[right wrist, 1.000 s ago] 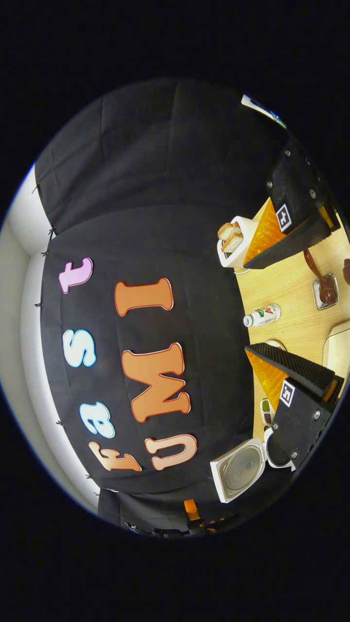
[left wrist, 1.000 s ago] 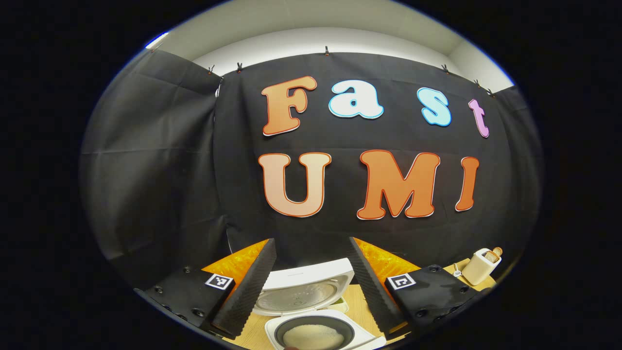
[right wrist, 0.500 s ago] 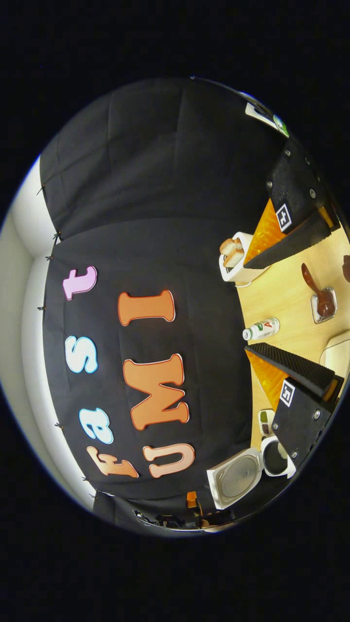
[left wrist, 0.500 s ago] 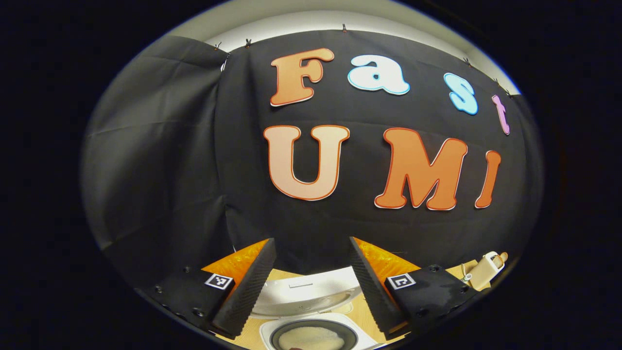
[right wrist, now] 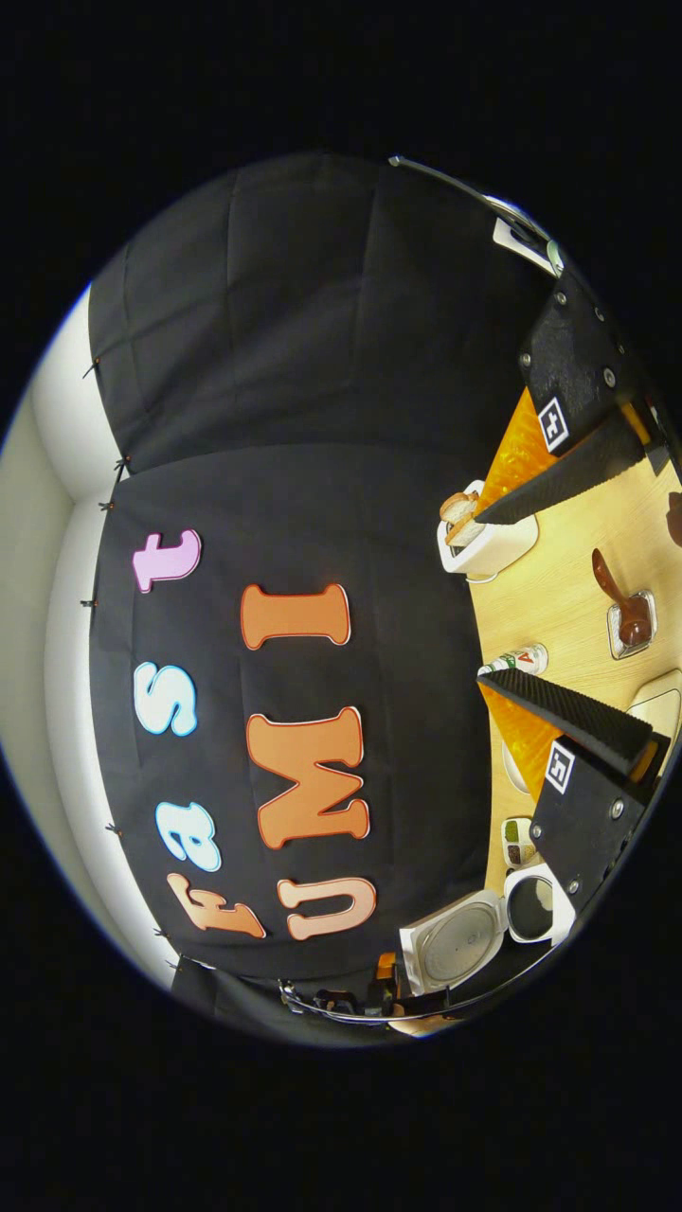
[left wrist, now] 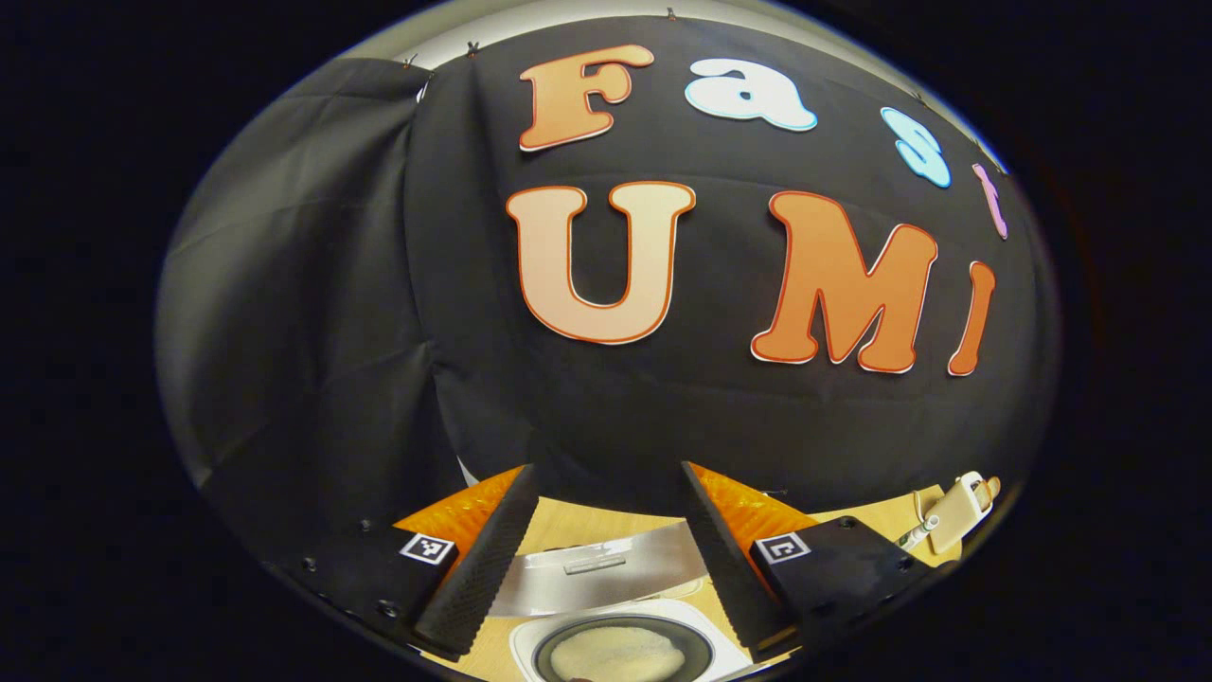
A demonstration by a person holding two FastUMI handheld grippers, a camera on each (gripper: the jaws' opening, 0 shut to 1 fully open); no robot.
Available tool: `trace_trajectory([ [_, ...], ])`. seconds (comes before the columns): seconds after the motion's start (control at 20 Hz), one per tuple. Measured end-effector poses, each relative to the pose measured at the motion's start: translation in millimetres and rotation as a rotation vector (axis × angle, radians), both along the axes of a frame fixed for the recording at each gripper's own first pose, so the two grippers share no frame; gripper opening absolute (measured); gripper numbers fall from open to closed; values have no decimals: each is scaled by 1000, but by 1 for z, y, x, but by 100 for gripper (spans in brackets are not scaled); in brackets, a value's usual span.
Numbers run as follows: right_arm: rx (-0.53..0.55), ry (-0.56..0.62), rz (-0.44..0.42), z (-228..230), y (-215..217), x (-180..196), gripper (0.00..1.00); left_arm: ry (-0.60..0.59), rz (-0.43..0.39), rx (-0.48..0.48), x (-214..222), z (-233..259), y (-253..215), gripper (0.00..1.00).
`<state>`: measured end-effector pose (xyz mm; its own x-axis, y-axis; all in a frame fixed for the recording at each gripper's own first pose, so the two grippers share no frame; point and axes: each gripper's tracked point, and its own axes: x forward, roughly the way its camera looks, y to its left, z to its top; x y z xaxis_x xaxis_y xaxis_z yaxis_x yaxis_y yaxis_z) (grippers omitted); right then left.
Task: Close the left gripper, press the button to open the rice cooker; take a wooden spoon from the chopstick holder with the right hand, scoop a spoonful of rice and pour it into the rice cooker, then put the wooden spoon back into the chopstick holder.
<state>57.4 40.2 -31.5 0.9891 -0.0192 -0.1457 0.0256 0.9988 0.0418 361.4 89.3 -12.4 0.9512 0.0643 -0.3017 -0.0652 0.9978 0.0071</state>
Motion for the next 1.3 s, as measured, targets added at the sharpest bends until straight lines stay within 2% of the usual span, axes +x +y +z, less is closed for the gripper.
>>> trace_trajectory([
  [0.15, -5, 11, -6, -6, -9, -1, 95, 34, -6, -61, -2, -6, -2, 100],
  [0.35, -10, 23, 6, -10, -14, -1, 95, 53, -6, -48, -8, -14, -4, 100],
  [0.6, -38, 4, 46, -10, -16, 2, 95, 66, -22, -60, -60, -28, -25, 100],
  [0.8, -46, 15, 113, -13, -10, 7, 95, 81, -29, -84, -107, -53, -43, 100],
  [1.05, -40, 22, 190, -17, -1, 14, 95, 59, -13, -57, -162, -85, -57, 100],
  [1.3, -68, 57, 264, -35, 15, 14, 95, 33, -1, -26, -197, -132, -71, 100],
])
